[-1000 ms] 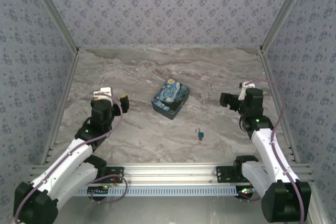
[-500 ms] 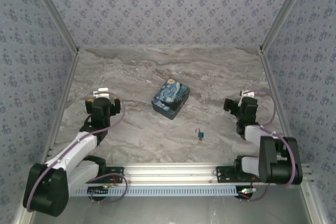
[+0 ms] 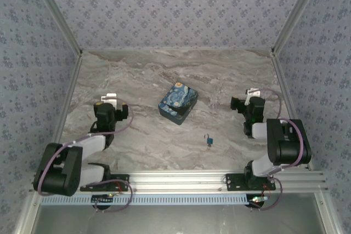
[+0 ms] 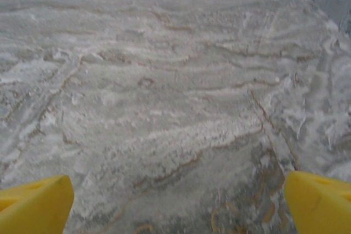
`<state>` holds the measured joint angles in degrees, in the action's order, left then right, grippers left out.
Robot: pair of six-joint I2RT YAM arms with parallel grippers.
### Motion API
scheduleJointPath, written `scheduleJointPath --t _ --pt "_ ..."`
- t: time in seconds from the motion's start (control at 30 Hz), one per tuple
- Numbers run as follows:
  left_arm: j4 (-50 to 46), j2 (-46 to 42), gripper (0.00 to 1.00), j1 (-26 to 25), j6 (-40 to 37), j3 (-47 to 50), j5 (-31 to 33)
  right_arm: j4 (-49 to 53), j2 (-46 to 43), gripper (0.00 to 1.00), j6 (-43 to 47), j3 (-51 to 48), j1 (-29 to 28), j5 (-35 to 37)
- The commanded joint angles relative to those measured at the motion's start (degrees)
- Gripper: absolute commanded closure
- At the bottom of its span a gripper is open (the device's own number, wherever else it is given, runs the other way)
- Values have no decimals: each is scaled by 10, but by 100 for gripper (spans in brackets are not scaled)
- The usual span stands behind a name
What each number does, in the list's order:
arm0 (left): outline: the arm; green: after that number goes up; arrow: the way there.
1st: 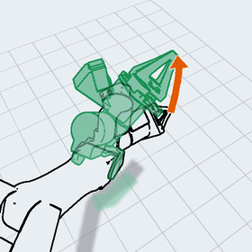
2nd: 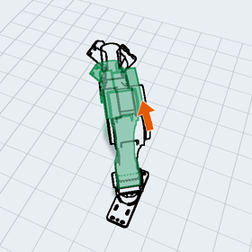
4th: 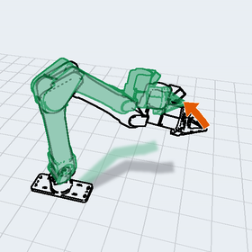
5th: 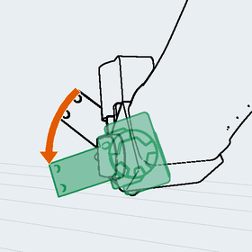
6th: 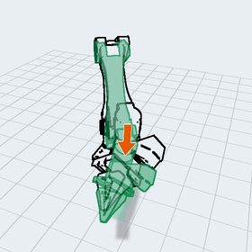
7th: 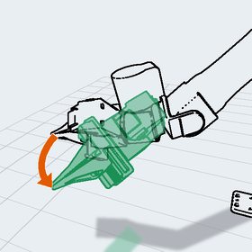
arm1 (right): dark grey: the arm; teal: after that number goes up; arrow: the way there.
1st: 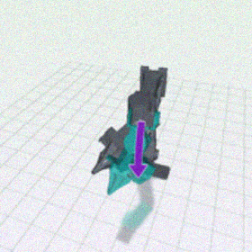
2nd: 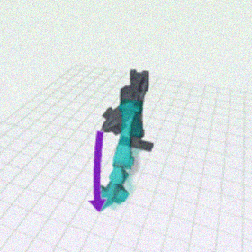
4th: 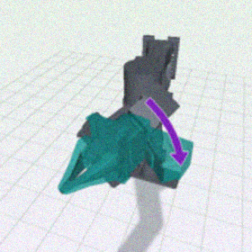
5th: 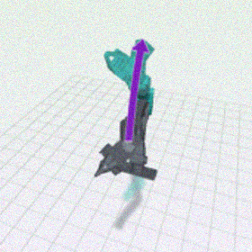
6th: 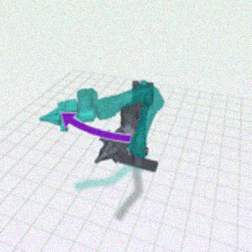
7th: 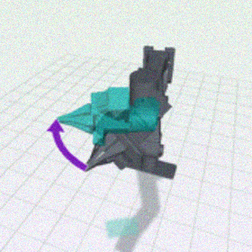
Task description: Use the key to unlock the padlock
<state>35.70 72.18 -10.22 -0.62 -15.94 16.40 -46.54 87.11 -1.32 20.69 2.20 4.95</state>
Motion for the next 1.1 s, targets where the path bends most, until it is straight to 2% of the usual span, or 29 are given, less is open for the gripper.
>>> scheduleJointPath --t 0.0,0.1,0.2,0.37,0.47,0.5,0.53,0.57,1.07 --pt "62 31 1 5 -32 -34 -30 -2 -1 0 15 11 -3 -7" --pt "85 57 1 8 -58 -40 -39 -1 -1 0 15 12 -2 -7" --pt "168 99 1 27 -51 -22 -48 -2 -1 0 16 11 -3 -7" --pt "165 113 1 62 -14 -28 -70 -1 -1 0 16 12 -3 -6" --pt "185 170 1 90 7 -54 -94 -1 -1 0 16 12 -4 -5" --pt "108 154 1 96 18 -78 -102 -1 -1 0 17 12 -4 -5" --pt "94 154 1 109 25 -83 -128 0 -1 0 17 12 -4 -4" --pt "120 159 1 116 27 -73 -138 -1 0 0 17 12 -4 -4" --pt "111 157 1 111 24 -76 -126 0 0 0 22 14 -12 8"
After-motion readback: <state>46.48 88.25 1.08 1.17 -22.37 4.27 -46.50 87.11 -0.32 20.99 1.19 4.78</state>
